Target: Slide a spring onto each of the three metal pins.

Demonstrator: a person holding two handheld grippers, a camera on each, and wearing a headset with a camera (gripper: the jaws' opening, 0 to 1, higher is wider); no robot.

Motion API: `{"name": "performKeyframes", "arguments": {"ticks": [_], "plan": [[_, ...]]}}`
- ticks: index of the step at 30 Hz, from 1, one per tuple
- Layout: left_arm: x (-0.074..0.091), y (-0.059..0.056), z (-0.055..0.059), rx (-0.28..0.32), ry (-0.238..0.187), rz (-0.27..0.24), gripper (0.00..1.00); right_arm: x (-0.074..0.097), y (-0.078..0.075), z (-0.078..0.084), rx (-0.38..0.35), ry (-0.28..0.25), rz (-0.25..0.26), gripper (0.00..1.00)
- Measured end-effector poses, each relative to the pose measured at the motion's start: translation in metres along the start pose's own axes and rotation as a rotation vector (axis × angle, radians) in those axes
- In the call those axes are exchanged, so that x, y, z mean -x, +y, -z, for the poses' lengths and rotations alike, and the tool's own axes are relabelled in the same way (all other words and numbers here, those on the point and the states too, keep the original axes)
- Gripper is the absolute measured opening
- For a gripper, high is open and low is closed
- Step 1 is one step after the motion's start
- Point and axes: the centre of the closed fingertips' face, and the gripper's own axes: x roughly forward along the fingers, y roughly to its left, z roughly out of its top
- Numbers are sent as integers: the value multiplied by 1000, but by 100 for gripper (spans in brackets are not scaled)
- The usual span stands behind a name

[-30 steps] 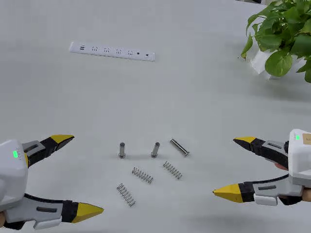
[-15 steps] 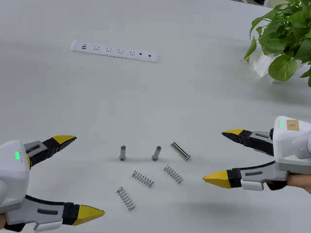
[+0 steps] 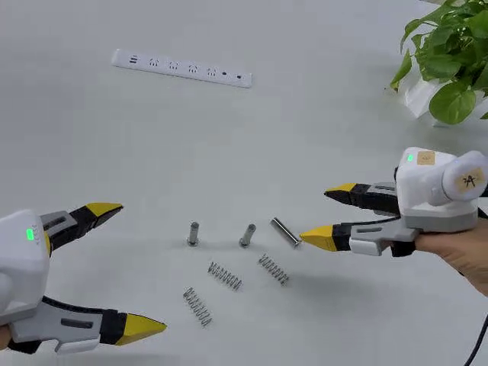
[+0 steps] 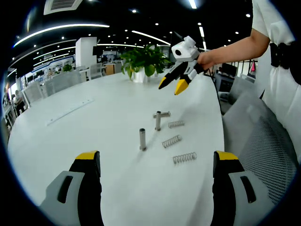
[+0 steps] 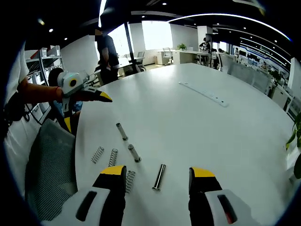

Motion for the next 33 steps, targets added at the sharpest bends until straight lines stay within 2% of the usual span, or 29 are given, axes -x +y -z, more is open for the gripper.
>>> {"name": "performKeyframes", "arguments": {"ticks": [9, 18, 22, 26, 28, 33], "plan": [[-3, 2, 2, 5, -3, 9, 99, -21, -11, 6, -39, 88, 6, 37], [-4, 3, 1, 11, -11, 9, 99, -40, -12, 9, -43, 161, 2, 25], [-4, 5, 1, 13, -13, 7, 99, -49, -24, 13, -46, 202, 6, 21], [-4, 7, 1, 16, -17, 4, 99, -56, -20, 18, -51, 247, 10, 18], [-4, 7, 1, 19, -18, 4, 99, -57, -26, 25, -40, 272, 11, 18], [-5, 7, 2, 28, -21, 3, 99, -65, -24, 29, -54, 301, 20, 15]]}}
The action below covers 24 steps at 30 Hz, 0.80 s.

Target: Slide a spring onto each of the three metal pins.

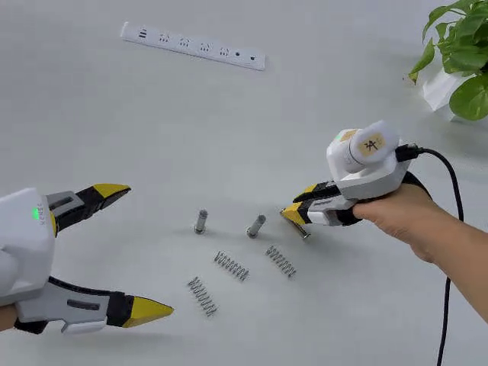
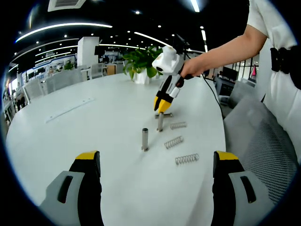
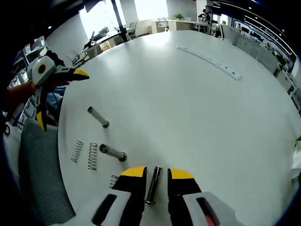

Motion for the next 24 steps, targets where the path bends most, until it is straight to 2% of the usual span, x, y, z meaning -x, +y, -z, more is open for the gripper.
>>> {"name": "performKeyframes", "arguments": {"ticks": [7, 12, 24], "plan": [[-1, 0, 2, 6, -2, 1, 99, -14, -4, 4, -9, 43, 15, 11], [-1, 0, 3, 11, -3, 3, 99, -16, -3, 6, 3, 71, 18, 10], [-1, 0, 5, 20, -7, 1, 99, -21, -2, 8, -6, 87, 23, 7]]}}
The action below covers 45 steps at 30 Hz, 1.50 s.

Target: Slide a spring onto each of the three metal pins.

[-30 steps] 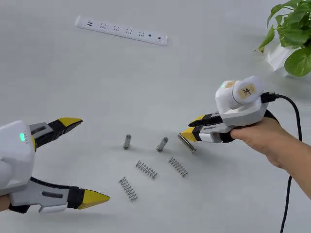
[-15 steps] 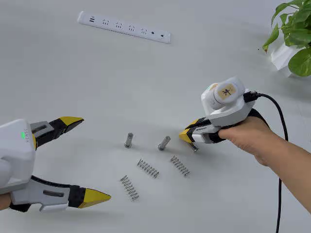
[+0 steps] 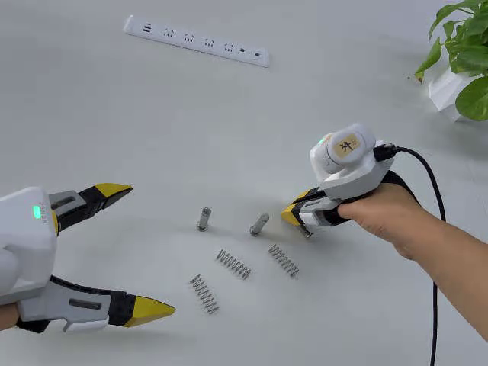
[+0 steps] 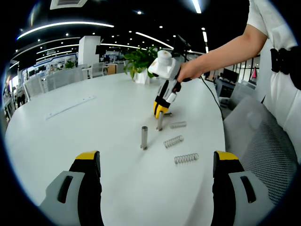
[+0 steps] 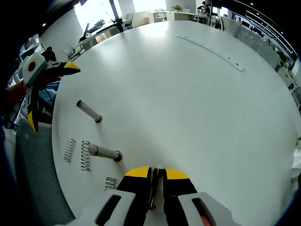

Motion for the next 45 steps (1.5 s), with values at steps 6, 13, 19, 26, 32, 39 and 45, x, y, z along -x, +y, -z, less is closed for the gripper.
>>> {"name": "performKeyframes", "arguments": {"ticks": [6, 13, 19, 26, 32, 39, 45], "plan": [[-1, -1, 0, 5, -2, 4, 99, 0, 1, 0, 14, 9, 9, 6], [0, 0, -1, 4, -1, 5, 99, 0, 3, 1, 5, 16, 6, 5], [0, -1, -2, 4, -2, 7, 99, 0, 4, 1, 3, 13, 9, 5], [-1, -2, -3, 0, -4, 10, 99, 4, 5, 1, 10, 1, 12, 5], [0, -3, -3, 0, -3, 10, 99, 10, 7, -1, 14, -16, 14, 5], [0, -4, -3, -4, 1, 11, 99, 21, 8, -2, 16, -40, 21, 5], [0, -5, -4, -6, 2, 12, 99, 30, 8, 0, 13, -62, 28, 5]]}}
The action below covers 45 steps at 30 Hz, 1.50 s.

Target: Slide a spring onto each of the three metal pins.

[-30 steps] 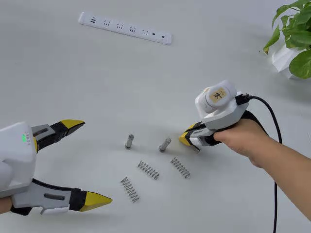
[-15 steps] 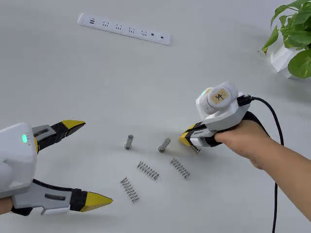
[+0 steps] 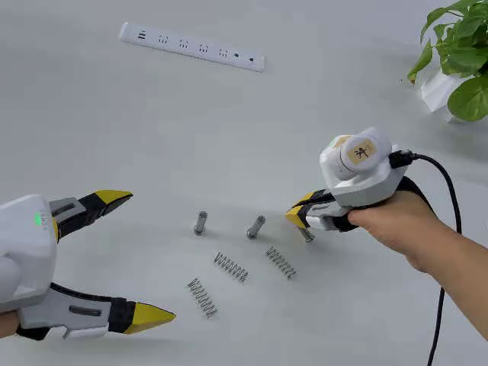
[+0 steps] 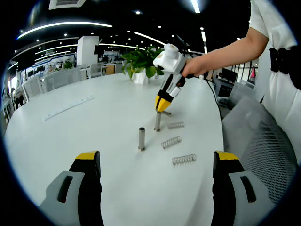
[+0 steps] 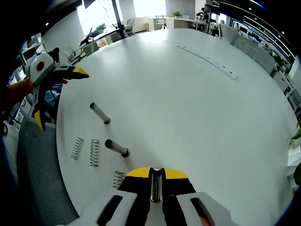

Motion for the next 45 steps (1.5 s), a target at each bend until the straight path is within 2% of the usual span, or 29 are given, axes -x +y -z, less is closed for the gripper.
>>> {"name": "performKeyframes", "arguments": {"ticks": [18, 33, 45], "plan": [[0, -2, -3, -10, 3, 6, 99, 24, 0, 9, -45, -69, 32, 5], [0, -5, -5, -17, 7, 12, 99, 36, 4, 21, -62, -123, 57, 5], [0, -7, -5, -19, 7, 15, 99, 40, 9, 29, -57, -150, 63, 5]]}}
